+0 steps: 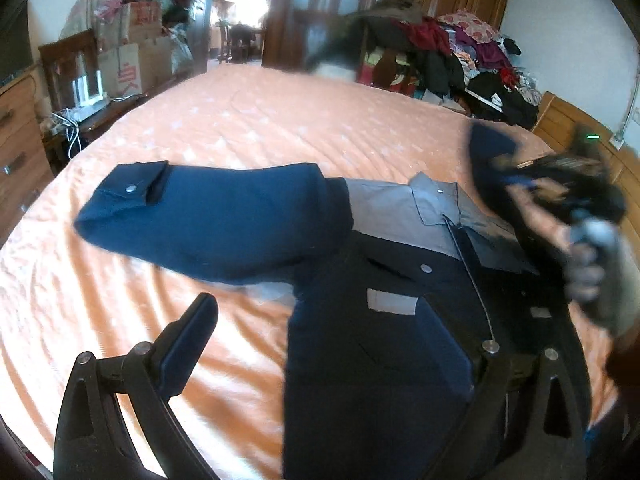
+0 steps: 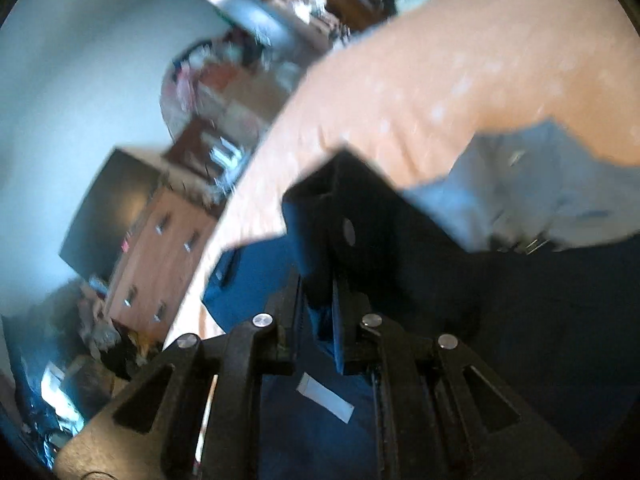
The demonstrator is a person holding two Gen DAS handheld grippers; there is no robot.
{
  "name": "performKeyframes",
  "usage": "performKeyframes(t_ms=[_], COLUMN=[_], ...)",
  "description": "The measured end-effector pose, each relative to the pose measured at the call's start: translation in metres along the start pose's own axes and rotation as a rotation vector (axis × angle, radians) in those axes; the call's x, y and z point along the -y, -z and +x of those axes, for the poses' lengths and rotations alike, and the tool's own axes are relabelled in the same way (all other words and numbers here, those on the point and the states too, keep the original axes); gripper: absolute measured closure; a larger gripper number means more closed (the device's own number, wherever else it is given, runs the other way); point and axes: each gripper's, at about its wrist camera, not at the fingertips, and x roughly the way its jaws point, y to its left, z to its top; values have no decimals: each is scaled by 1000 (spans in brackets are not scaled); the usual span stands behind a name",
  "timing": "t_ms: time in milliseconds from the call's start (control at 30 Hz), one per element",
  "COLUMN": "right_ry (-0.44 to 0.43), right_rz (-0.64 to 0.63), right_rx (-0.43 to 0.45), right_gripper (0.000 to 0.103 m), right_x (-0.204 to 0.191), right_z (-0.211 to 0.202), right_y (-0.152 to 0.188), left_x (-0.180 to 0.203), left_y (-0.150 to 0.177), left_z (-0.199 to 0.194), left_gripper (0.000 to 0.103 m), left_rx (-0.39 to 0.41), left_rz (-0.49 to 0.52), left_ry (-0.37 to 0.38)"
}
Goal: Fold small clothes
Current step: 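Fold the held sleeve across the shirt body with the right tool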
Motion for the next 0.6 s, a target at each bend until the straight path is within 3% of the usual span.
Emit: performKeyframes(t_ms=[133,233,300,333,467,533,567,600], right_ry=[33,74,110,146,471,625,672,660], right_rz=[-1,-70,-118,-125,-15,28,69,117], right_rx=[-65,-59,19,51,154,156,132,99], right_gripper=[89,78,46,41,39,38,39,44], right_x=[9,-1,0,16,98,132,154,174], right_z=[24,-3,-51,-70,-165,-187,-193,-193], right_y=[6,7,9,12,31,40,45,51], left_x=[2,12,14,11,-8,-17,-19,-19], left_y=[4,5,7,8,13,17,18,19], left_z=[8,12,13,14,21,25,27,29], left_gripper=[2,1,1,1,1,1,1,1], left_rx=[-26,-27,-25,-26,-47,-56,-57,-59], left_rz=[11,47,56,54,12,-18,-26,-30], left_ry=[14,32,45,46,28,15,11,5])
